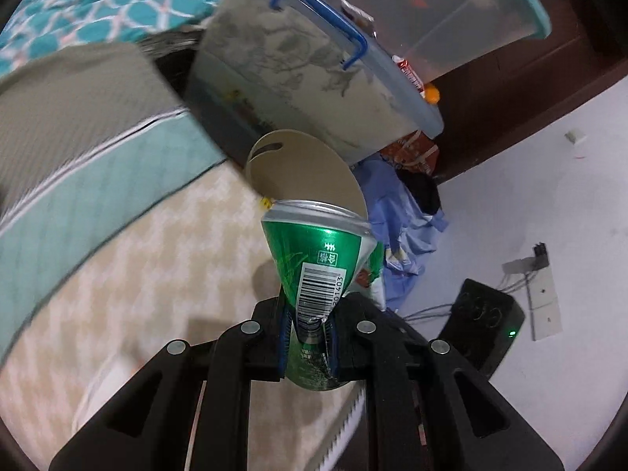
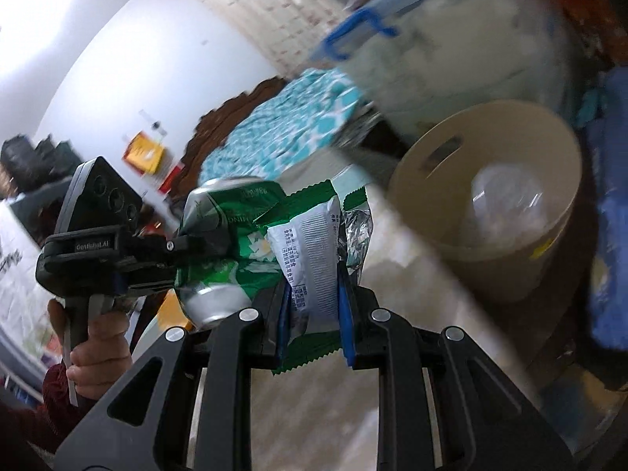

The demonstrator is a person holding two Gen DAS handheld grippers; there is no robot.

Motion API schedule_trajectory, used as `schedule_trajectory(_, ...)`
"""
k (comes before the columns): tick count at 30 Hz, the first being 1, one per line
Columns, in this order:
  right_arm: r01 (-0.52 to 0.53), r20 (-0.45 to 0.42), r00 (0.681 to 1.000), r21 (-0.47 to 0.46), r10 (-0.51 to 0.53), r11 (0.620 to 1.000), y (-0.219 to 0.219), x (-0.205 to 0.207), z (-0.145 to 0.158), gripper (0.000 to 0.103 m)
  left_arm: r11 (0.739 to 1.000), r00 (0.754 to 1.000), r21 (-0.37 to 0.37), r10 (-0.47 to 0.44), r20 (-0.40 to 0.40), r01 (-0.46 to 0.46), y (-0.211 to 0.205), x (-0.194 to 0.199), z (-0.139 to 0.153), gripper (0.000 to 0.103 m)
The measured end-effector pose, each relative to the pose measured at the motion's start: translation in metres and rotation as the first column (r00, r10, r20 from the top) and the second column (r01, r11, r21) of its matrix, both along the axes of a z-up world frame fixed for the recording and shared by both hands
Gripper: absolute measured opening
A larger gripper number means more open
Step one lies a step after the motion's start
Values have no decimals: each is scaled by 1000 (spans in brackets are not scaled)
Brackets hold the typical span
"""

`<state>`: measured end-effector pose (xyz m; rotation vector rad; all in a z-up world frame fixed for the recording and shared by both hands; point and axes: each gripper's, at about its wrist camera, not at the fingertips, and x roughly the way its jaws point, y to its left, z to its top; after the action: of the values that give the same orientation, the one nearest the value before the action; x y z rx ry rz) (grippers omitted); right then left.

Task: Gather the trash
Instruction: 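Carry the can and wrapper over the wastebasket and open both tools, then move both tools back to the bed toward the orange peel and pink cup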

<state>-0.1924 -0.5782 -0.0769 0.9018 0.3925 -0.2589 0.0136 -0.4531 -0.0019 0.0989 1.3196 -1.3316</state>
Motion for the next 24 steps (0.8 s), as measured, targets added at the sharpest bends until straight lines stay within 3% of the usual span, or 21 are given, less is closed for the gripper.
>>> schedule_trajectory(5, 136, -72, 989, 44, -133, 990, -66, 6, -14, 30, 999, 999, 47, -19, 30, 18, -76, 6, -17, 15)
schedule_trajectory(6, 169, -93, 982, 60, -163, 984, -79, 5, -20, 46, 998, 999, 59, -16, 40, 14, -89, 7, -22, 22)
schedule_trajectory(7, 203, -105, 975, 71, -195, 977, -86, 3, -24, 71, 998, 999, 68, -12, 50, 9, -97, 7, -26, 37)
schedule_trajectory(8, 247, -108, 965, 79, -238, 966, -92, -1, -28, 77, 997, 998, 80, -3, 70, -2, -107, 7, -31, 42)
schedule_trajectory(12, 312, -88, 948, 66, -306, 948, -93, -16, -29, 78, 994, 996, 103, -33, 88, 23, -117, 1, -42, 46)
schedule_trajectory(16, 361, -71, 930, 15, -360, 932, -80, -21, -22, 78, 996, 996, 75, -43, 80, 37, -107, -5, -36, 46)
schedule_trajectory(21, 352, -25, 936, -7, -352, 936, -52, -27, -12, 78, 999, 998, 15, -39, 40, 38, -63, -15, -18, 46)
schedule_trajectory(24, 305, -15, 952, -16, -305, 952, -22, -21, -9, 78, 999, 996, 10, -38, 79, 37, -25, -23, -11, 46)
